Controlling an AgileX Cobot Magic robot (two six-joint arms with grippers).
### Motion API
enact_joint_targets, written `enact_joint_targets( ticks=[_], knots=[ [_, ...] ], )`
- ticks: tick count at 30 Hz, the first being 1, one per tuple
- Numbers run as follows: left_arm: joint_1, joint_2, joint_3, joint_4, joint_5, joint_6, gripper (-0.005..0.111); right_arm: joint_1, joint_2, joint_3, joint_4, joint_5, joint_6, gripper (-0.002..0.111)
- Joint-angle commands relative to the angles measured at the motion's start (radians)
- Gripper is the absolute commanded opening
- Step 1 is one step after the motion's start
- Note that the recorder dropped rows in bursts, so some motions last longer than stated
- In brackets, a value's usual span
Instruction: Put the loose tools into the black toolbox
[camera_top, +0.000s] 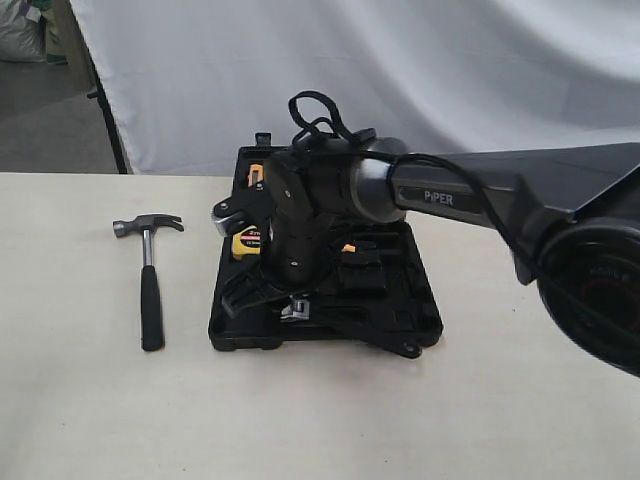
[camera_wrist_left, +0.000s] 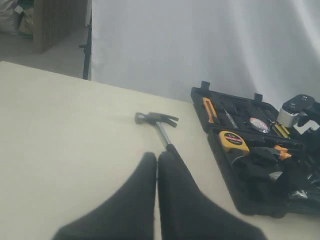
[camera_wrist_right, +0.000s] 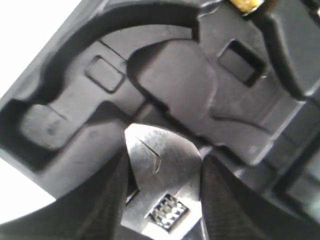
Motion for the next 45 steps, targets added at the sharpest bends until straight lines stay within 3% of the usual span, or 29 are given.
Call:
enact_joint_targets(
  ticks=[1,8,14,24,45],
  knots=[
    [0.025,-0.003,-0.003,0.004,-0.007,-0.005,0.001,-0.009,0.005,-0.059,-0.118,0.061,-0.008,0.0],
    [0.025,-0.003,-0.003,0.004,-0.007,-0.005,0.001,-0.009,0.047,-0.085,-0.279,-0.039,-0.008,0.0],
    [0.025,-0.003,-0.003,0.004,-0.007,-0.005,0.001,-0.009,0.067,-0.085,-0.291,-0.191,-0.066,0.0],
    [0.025,-0.003,-0.003,0.004,-0.007,-0.005,0.001,-0.009,0.096,-0.085,-0.317,-0.2,-0.226,0.0],
    [0.025,-0.003,-0.003,0.004,-0.007,-0.005,0.001,-0.009,0.124,-0.085,-0.283,-0.245,-0.218,0.0]
  ],
)
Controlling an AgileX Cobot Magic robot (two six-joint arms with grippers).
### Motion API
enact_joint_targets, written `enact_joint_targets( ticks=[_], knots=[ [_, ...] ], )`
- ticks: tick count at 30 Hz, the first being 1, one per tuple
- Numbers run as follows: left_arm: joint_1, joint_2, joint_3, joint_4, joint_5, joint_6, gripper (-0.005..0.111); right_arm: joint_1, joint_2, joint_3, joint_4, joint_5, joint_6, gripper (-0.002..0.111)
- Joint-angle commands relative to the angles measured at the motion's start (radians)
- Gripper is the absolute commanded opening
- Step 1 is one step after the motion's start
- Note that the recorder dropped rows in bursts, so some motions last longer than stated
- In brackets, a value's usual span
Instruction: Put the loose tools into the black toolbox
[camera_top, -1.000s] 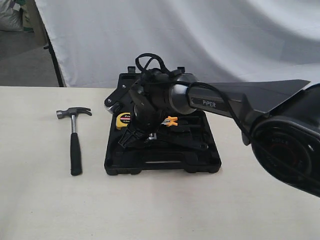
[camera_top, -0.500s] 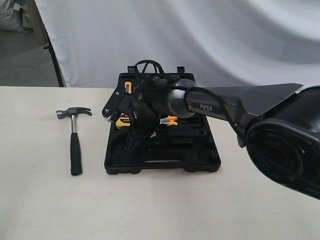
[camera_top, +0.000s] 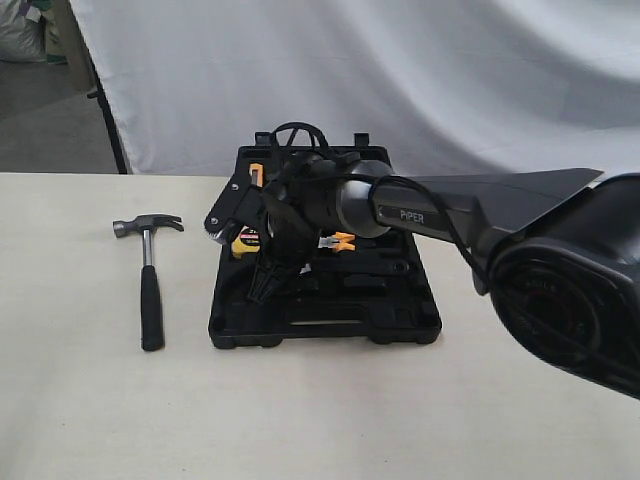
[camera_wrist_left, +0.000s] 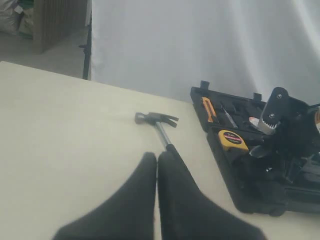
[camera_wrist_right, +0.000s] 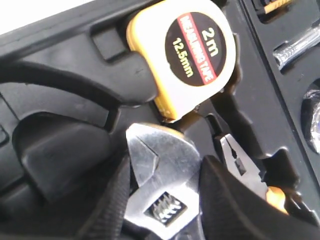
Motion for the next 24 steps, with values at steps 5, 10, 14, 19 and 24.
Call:
enact_joint_targets(
  ticks=[5,10,14,19,24],
  knots=[
    [0.025,-0.003,-0.003,0.004,-0.007,-0.005,0.001,-0.001,0.028,-0.003,0.006,-0.022,0.06,0.005],
    [0.025,-0.003,-0.003,0.004,-0.007,-0.005,0.001,-0.001,0.028,-0.003,-0.021,-0.026,0.138,0.043],
    [0.025,-0.003,-0.003,0.004,-0.007,-0.005,0.001,-0.001,0.022,-0.003,-0.021,0.017,0.138,0.064],
    [0.025,-0.003,-0.003,0.004,-0.007,-0.005,0.001,-0.003,-0.027,-0.003,-0.021,0.055,0.138,0.066],
    [0.025,-0.003,-0.003,0.004,-0.007,-0.005,0.001,-0.003,-0.08,-0.003,-0.021,0.023,0.163,0.059]
  ],
)
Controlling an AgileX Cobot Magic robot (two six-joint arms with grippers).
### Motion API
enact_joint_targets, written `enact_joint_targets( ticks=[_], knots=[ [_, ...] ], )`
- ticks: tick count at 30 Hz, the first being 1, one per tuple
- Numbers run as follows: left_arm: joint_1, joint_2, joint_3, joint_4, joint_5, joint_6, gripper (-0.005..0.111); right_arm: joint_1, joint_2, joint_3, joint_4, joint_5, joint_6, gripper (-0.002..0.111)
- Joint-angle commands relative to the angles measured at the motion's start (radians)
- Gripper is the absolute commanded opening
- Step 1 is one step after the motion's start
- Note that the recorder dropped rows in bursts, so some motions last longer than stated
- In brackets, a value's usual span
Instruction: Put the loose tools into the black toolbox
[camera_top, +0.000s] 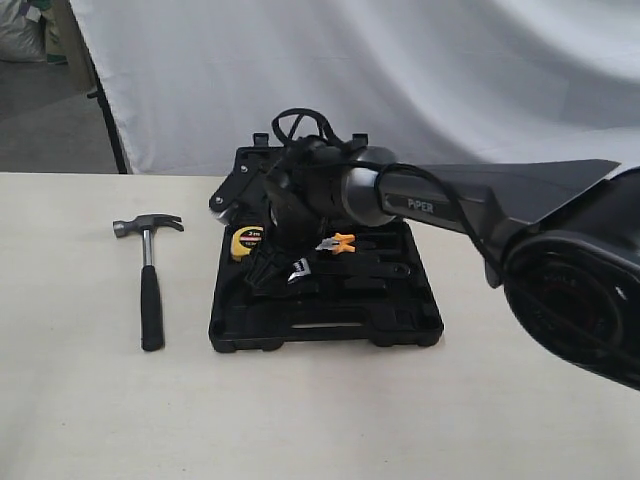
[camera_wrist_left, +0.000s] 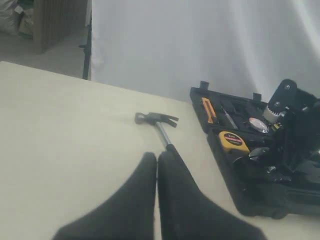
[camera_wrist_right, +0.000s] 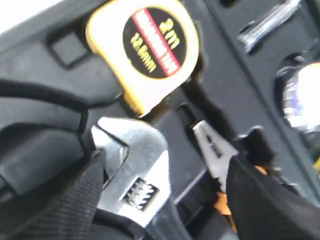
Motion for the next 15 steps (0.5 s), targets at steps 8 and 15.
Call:
enact_joint_targets(
  ticks=[8,15],
  knots=[
    [0.025,-0.003,-0.003,0.004,-0.007,-0.005,0.001,-0.002,-0.006,0.004,0.011,-0.097,0.107,-0.001],
    [0.025,-0.003,-0.003,0.004,-0.007,-0.005,0.001,-0.034,0.075,0.004,0.036,-0.024,0.316,0.0]
  ],
)
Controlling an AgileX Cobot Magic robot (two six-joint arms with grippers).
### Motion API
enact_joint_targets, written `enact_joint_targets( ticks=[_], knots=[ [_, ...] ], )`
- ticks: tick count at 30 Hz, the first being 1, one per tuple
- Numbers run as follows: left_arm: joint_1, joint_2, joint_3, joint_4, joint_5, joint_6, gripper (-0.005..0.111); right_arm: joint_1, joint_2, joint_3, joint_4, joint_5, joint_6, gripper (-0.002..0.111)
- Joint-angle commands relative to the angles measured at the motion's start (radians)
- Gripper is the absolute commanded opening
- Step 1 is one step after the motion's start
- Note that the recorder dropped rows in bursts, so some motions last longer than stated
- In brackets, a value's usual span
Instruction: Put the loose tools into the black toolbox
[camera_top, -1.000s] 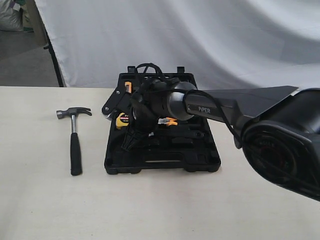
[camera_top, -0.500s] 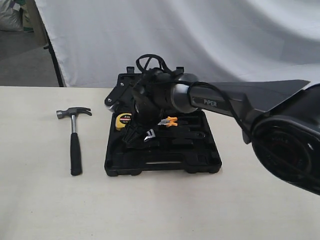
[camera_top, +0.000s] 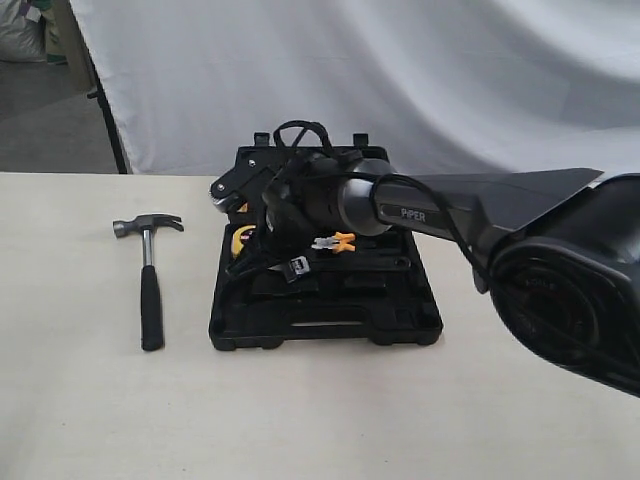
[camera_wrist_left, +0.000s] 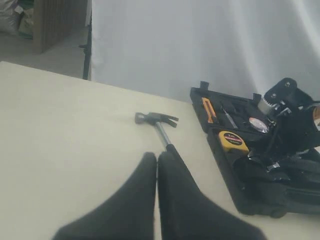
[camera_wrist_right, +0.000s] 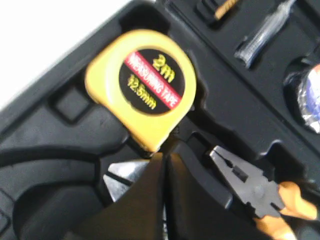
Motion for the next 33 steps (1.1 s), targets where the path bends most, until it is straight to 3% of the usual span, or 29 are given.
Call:
enact_joint_targets(
  ticks=[1,15,24,33],
  knots=[
    [0.025,-0.003,-0.003,0.004,-0.007,-0.005,0.001,-0.025,0.037,0.008,0.026,0.091,0.074,0.0],
    [0.025,-0.003,-0.003,0.004,-0.007,-0.005,0.001,-0.001,-0.128,0.008,0.026,0.139,0.057,0.0],
    [0.025,-0.003,-0.003,0.004,-0.007,-0.005,0.001,-0.001,-0.011,0.026,0.034,0.045,0.079,0.0],
    [0.025,-0.003,-0.003,0.004,-0.007,-0.005,0.001,0.002,-0.018,-0.008,0.044,0.205,0.032,0.0]
  ],
)
